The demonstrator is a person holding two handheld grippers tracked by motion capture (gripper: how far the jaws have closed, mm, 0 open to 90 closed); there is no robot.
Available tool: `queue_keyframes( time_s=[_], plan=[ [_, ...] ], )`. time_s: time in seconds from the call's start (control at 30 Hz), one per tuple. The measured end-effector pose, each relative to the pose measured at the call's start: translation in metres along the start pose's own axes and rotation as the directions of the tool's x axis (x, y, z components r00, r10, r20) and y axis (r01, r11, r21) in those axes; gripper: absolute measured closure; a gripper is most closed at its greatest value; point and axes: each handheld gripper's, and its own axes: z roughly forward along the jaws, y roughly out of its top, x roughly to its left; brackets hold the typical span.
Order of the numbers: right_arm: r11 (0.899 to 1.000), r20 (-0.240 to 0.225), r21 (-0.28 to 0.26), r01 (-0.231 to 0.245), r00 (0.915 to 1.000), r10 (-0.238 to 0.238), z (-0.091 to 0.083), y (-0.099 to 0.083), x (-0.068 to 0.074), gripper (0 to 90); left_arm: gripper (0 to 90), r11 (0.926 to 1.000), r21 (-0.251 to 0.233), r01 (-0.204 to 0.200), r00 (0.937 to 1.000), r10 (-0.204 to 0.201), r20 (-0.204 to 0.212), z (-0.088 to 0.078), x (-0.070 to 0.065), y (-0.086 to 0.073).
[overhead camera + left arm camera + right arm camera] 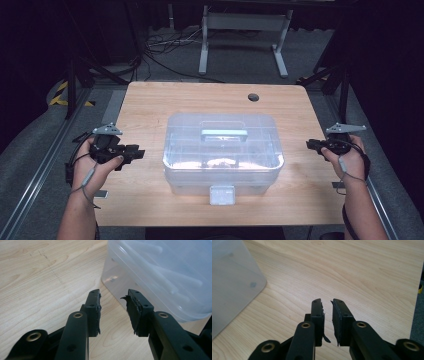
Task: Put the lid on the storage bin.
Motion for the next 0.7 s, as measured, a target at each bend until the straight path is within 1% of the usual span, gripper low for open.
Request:
queue_keyframes(
  time_s=[0.03, 0.07, 0.13, 0.17, 0.2, 0.27, 0.33, 0.43, 0.6, 0.63, 0.67, 0.7],
  plan=[
    [1.000, -0.001, 0.005, 0.003, 1.0000, -0.003, 0.002, -0.002, -0.001, 79.6, 63.9, 1.0000, 0.004, 0.004, 1.0000, -0.004, 0.003, 0.003, 0.001, 0.000],
    [1.000, 0.001, 0.009, 0.001, 1.0000, -0.001, 0.004, -0.004, -0.002, 79.5, 63.8, 1.0000, 0.002, -0.003, 1.0000, 0.003, -0.003, 0.006, 0.002, 0.000],
    [1.000, 0.003, 0.002, -0.001, 1.0000, 0.001, 0.006, -0.008, -0.006, 79.2, 62.7, 0.9994, -0.029, -0.018, 0.9998, 0.018, -0.007, 0.013, 0.005, -0.001],
    [1.000, 0.005, 0.001, -0.010, 0.9999, 0.010, 0.007, -0.010, -0.009, 79.2, 62.8, 0.9992, -0.038, -0.009, 1.0000, 0.009, -0.002, 0.016, 0.007, -0.002],
    [1.000, 0.003, -0.002, -0.020, 0.9998, 0.020, 0.008, -0.013, -0.010, 79.2, 63.1, 0.9990, -0.044, -0.009, 0.9998, 0.008, -0.016, 0.020, 0.009, -0.004],
    [1.000, 0.003, -0.003, -0.023, 0.9997, 0.023, 0.011, -0.017, -0.012, 79.2, 63.5, 0.9992, -0.040, -0.007, 0.9999, 0.006, -0.015, 0.026, 0.012, -0.005],
    [1.000, 0.002, 0.007, -0.021, 0.9998, 0.021, 0.015, -0.021, -0.013, 78.9, 62.5, 0.9991, -0.042, -0.004, 0.9999, 0.003, -0.012, 0.031, 0.014, -0.007],
    [1.000, 0.002, 0.002, -0.018, 0.9998, 0.018, 0.019, -0.024, -0.013, 78.7, 61.7, 0.9994, -0.033, 0.001, 0.9999, -0.001, -0.015, 0.035, 0.018, -0.009],
    [1.000, -0.020, -0.004, -0.012, 0.9997, 0.012, 0.028, -0.030, -0.011, 77.2, 60.5, 0.9997, -0.022, 0.013, 0.9998, -0.014, -0.016, 0.047, 0.025, -0.016],
    [1.000, -0.024, -0.002, -0.009, 0.9997, 0.009, 0.030, -0.031, -0.010, 77.2, 60.4, 0.9997, -0.023, 0.006, 0.9997, -0.007, -0.024, 0.050, 0.027, -0.017],
    [1.000, -0.029, 0.001, -0.006, 0.9996, 0.006, 0.032, -0.031, -0.009, 77.2, 60.4, 0.9996, -0.027, 0.007, 0.9996, -0.008, -0.026, 0.051, 0.027, -0.018],
    [1.000, -0.028, 0.004, -0.003, 0.9996, 0.003, 0.033, -0.031, -0.008, 77.2, 60.4, 0.9997, -0.026, -0.001, 0.9993, 0.000, -0.038, 0.054, 0.030, -0.020]
  ],
)
